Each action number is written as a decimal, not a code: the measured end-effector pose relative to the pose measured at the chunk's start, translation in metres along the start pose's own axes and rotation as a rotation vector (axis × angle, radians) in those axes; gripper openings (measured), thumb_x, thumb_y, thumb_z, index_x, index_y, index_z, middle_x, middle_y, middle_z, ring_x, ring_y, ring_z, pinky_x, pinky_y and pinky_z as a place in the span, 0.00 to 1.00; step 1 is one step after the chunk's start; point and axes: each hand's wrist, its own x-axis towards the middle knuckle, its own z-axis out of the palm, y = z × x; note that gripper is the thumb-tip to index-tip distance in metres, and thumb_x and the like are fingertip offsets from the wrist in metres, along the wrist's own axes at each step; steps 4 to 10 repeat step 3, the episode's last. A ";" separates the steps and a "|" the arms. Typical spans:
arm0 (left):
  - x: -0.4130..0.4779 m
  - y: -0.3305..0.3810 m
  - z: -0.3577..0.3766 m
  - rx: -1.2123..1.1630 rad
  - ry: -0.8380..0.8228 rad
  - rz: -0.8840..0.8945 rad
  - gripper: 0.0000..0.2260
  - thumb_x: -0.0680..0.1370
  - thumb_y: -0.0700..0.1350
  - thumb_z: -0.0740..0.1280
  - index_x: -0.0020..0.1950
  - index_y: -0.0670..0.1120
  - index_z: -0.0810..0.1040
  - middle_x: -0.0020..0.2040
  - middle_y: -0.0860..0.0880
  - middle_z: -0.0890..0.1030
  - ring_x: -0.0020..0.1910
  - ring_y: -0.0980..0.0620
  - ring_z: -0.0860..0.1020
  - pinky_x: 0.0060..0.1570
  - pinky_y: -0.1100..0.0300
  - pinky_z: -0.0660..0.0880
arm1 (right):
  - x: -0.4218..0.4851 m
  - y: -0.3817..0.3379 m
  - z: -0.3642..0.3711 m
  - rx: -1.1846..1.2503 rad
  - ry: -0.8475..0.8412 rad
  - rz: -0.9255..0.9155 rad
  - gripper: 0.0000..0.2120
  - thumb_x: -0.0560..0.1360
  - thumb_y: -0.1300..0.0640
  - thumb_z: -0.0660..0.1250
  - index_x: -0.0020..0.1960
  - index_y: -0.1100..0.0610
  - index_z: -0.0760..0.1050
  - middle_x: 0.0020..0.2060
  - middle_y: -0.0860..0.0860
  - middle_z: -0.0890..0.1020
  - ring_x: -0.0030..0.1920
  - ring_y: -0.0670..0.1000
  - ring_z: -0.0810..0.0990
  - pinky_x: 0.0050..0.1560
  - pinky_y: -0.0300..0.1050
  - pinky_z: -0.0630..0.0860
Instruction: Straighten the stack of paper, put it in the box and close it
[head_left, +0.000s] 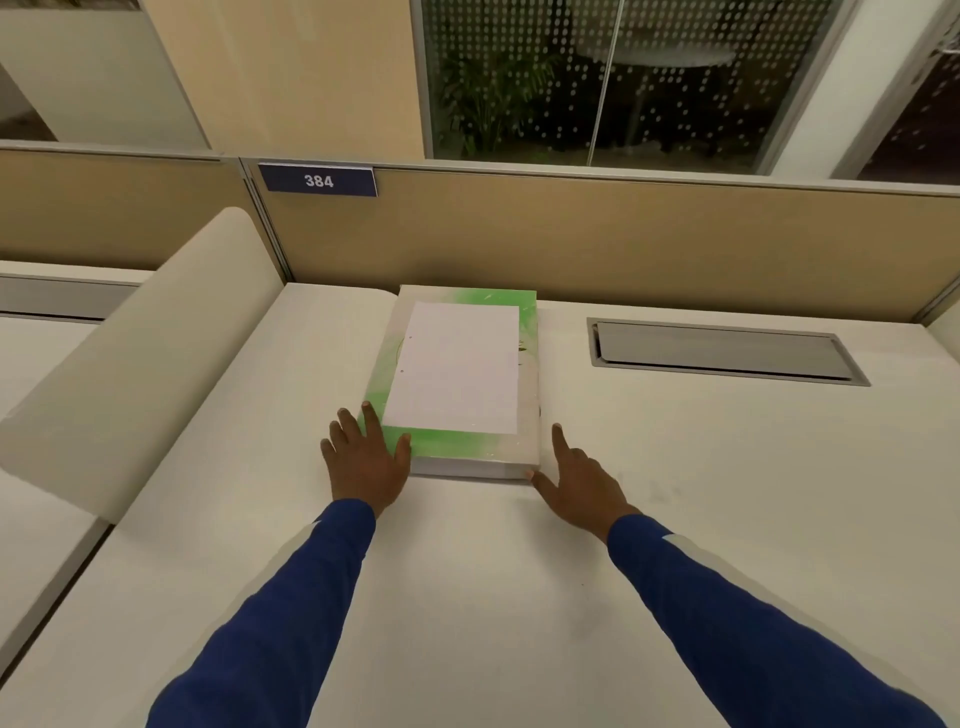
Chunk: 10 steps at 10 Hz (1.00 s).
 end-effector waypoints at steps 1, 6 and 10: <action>-0.041 0.026 0.007 -0.056 0.039 0.073 0.36 0.83 0.62 0.52 0.84 0.43 0.50 0.82 0.34 0.53 0.81 0.33 0.55 0.78 0.39 0.53 | -0.036 0.034 0.002 -0.075 0.035 -0.024 0.41 0.80 0.34 0.55 0.83 0.52 0.41 0.68 0.56 0.74 0.65 0.57 0.74 0.59 0.54 0.77; -0.134 0.109 0.038 -0.090 -0.009 0.248 0.36 0.83 0.63 0.53 0.85 0.46 0.47 0.84 0.38 0.46 0.83 0.37 0.47 0.81 0.41 0.45 | -0.101 0.113 0.000 -0.117 0.063 -0.048 0.40 0.81 0.35 0.53 0.83 0.53 0.42 0.74 0.55 0.68 0.69 0.57 0.70 0.65 0.53 0.72; -0.134 0.109 0.038 -0.090 -0.009 0.248 0.36 0.83 0.63 0.53 0.85 0.46 0.47 0.84 0.38 0.46 0.83 0.37 0.47 0.81 0.41 0.45 | -0.101 0.113 0.000 -0.117 0.063 -0.048 0.40 0.81 0.35 0.53 0.83 0.53 0.42 0.74 0.55 0.68 0.69 0.57 0.70 0.65 0.53 0.72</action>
